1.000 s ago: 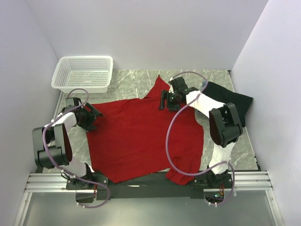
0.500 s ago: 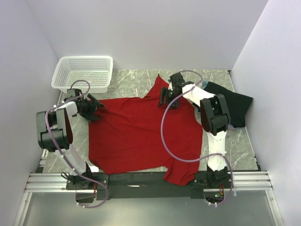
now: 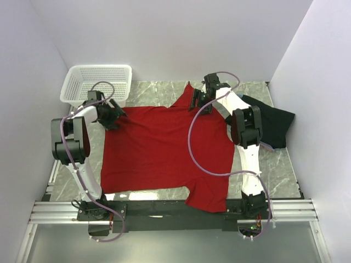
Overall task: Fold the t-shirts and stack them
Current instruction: Flatten the tshirt out, then fold the tshirt
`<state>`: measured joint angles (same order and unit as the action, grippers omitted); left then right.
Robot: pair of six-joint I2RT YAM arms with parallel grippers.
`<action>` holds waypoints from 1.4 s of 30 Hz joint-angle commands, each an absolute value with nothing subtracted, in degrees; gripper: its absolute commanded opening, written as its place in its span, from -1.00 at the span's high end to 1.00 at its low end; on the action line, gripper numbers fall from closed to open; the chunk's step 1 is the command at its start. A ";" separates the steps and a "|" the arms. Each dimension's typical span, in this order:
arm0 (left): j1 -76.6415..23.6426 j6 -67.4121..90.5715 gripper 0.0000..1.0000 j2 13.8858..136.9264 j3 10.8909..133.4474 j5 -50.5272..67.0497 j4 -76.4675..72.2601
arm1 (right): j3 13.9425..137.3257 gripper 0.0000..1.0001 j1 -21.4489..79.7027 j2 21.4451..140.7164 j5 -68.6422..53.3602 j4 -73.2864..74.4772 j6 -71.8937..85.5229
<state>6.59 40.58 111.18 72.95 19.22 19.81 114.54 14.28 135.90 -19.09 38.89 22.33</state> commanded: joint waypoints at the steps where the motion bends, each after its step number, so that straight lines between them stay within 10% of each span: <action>1: 3.96 38.14 -0.72 110.23 74.79 15.56 22.15 | 118.39 -0.46 13.89 135.27 -21.44 41.22 19.95; 42: 0.88 42.28 -0.76 88.59 45.61 12.31 18.46 | 75.32 -0.43 23.38 109.06 -18.46 30.23 19.60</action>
